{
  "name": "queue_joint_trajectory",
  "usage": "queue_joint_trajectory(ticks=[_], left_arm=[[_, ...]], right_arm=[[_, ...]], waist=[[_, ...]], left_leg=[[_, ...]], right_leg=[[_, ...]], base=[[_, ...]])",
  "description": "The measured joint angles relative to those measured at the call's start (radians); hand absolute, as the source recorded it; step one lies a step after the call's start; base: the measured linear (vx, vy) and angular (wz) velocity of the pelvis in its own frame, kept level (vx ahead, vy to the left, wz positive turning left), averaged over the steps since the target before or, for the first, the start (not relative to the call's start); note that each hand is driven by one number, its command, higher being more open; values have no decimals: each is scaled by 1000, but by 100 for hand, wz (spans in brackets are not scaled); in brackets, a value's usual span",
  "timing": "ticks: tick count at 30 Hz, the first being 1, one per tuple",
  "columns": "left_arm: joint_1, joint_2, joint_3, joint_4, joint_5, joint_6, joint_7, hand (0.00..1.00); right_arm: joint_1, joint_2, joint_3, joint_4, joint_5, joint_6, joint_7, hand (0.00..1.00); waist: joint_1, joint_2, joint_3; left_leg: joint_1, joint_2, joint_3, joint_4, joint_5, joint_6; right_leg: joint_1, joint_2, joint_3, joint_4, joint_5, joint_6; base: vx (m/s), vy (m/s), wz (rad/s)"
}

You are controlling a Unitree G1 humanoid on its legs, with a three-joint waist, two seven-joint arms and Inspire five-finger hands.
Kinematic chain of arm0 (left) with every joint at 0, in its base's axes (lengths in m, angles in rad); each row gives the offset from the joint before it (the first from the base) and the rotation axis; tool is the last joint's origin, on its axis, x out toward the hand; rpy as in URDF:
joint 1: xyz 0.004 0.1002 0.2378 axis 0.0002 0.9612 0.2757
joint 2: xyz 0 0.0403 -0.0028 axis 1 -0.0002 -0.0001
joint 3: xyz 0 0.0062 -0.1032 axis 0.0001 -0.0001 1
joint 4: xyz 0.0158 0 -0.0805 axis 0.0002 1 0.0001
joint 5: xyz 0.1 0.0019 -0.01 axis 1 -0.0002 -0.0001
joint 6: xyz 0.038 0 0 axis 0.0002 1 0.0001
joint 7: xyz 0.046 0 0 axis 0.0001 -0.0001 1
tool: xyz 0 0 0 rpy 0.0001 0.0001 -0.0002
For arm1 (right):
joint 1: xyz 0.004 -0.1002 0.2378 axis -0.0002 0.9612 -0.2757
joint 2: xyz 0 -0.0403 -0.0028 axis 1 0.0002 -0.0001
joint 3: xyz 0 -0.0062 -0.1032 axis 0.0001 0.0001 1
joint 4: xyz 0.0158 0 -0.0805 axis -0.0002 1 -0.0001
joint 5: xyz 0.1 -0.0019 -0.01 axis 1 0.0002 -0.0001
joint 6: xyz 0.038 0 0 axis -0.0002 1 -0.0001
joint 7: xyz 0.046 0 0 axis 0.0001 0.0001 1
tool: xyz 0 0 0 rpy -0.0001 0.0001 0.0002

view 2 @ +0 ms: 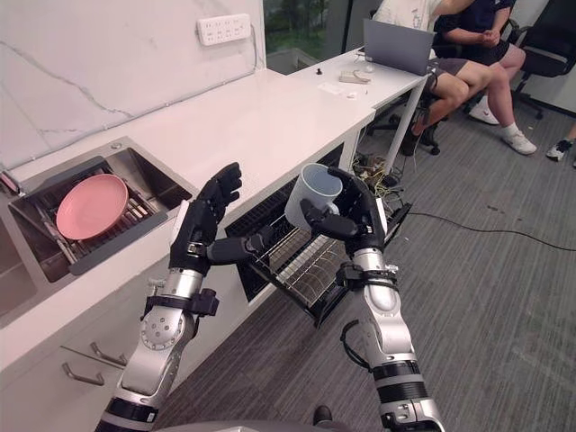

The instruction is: Walk over to the sink, pick up the cup, carry it to the dishwasher, place the cup inside the dishwasher, then close the dishwasher door

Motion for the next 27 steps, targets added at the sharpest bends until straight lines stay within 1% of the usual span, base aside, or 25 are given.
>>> queue_joint_trajectory(ticks=[2, 3, 4, 5, 7, 8, 9, 10, 12, 13, 14, 15, 18, 21, 22, 27], left_arm=[[27, -4, -2, 16, -19, 0, -8, 90], [39, -5, -3, 42, -34, 0, -13, 90], [47, -5, -3, 85, -52, 0, -17, 90], [46, -5, -2, 95, -55, 1, -18, 90], [46, -6, -1, 162, -78, 3, -22, 90], [48, -5, 0, 173, -85, 6, -22, 90], [53, -5, 0, 198, -96, 10, -22, 90], [56, -5, 0, 208, -106, 12, -22, 90], [84, -4, 10, 239, -128, 13, -20, 90], [85, -5, 12, 253, -128, 13, -20, 90], [89, -5, 20, 284, -128, 13, -18, 90], [88, -5, 26, 317, -128, 13, -6, 90], [82, -4, 55, 372, -147, 12, 20, 90], [59, -5, 73, 429, -148, 8, 40, 90], [47, -5, 83, 455, -148, 8, 49, 90], [11, -11, 114, 525, -151, 8, 86, 90]], right_arm=[[-19, -33, 1, 54, -48, 1, 0, 30], [-38, -58, 1, 109, -81, 2, -2, 30], [-78, -88, 0, 187, -126, 11, -13, 30], [-88, -94, 0, 204, -133, 13, -15, 30], [-183, -140, -1, 334, -195, 33, -46, 30], [-211, -150, 0, 365, -209, 42, -54, 30], [-259, -169, -1, 420, -241, 58, -66, 30], [-280, -176, -1, 441, -254, 66, -74, 30], [-378, -204, -1, 530, -284, 80, -93, 30], [-406, -215, -1, 553, -292, 81, -98, 30], [-460, -235, -1, 595, -310, 88, -114, 30], [-505, -253, -1, 629, -317, 90, -130, 30], [-616, -281, -2, 702, -342, 90, -162, 30], [-698, -309, -3, 785, -363, 94, -170, 30], [-721, -312, -3, 822, -380, 101, -170, 90], [-739, -303, -3, 898, -395, 134, -167, 90]], waist=[[1, 1, 6], [1, 3, 11], [3, 9, 40], [4, 10, 49], [17, 25, 121], [22, 29, 139], [31, 41, 172], [35, 47, 188], [57, 70, 236], [59, 78, 244], [70, 85, 255], [81, 90, 269], [86, 94, 314], [100, 95, 339], [109, 95, 354], [131, 93, 365]], left_leg=[[-30, -2, -8, 6, 1, 1], [-57, -4, -18, 14, 2, 3], [-84, -6, -36, 28, 4, 6], [-90, -7, -41, 33, 4, 6], [-165, -5, -79, 77, 3, 7], [-184, -4, -87, 89, 3, 7], [-218, -3, -106, 107, 4, 8], [-227, -3, -113, 115, 4, 8], [-270, -2, -128, 136, 7, 12], [-286, -3, -136, 143, 8, 14], [-310, -5, -144, 154, 11, 18], [-326, -7, -149, 161, 13, 21], [-366, -8, -168, 192, 17, 25], [-407, -12, -182, 194, 36, 26], [-413, -12, -186, 194, 42, 26], [-446, -11, -196, 185, 64, 21]], right_leg=[[-22, -3, -7, 0, 2, 2], [-40, -5, -18, 0, 4, 5], [-51, -8, -35, 1, 7, 7], [-51, -9, -40, 1, 7, 7], [-93, -10, -75, 15, 11, 5], [-105, -10, -81, 21, 11, 5], [-124, -10, -100, 29, 12, 4], [-130, -10, -106, 34, 12, 4], [-166, -12, -118, 58, 12, 4], [-176, -14, -125, 64, 12, 4], [-198, -17, -131, 76, 12, 4], [-212, -20, -135, 87, 11, 4], [-245, -27, -154, 127, -2, 0], [-295, -38, -164, 169, -10, -2], [-304, -39, -168, 181, -12, -4], [-349, -43, -178, 215, -22, -13]], base=[[-30, -12, 12], [-26, -25, 30], [-19, -21, 32], [-40, -17, 42], [-108, -16, 41], [-122, -28, 40], [-74, -23, 33], [-90, -19, 30], [-96, -2, 21], [-102, 14, 24], [-101, 25, 20], [-99, 27, 17], [-136, 20, 19], [-113, 3, 16], [-104, 3, 14], [-51, -3, 8]])
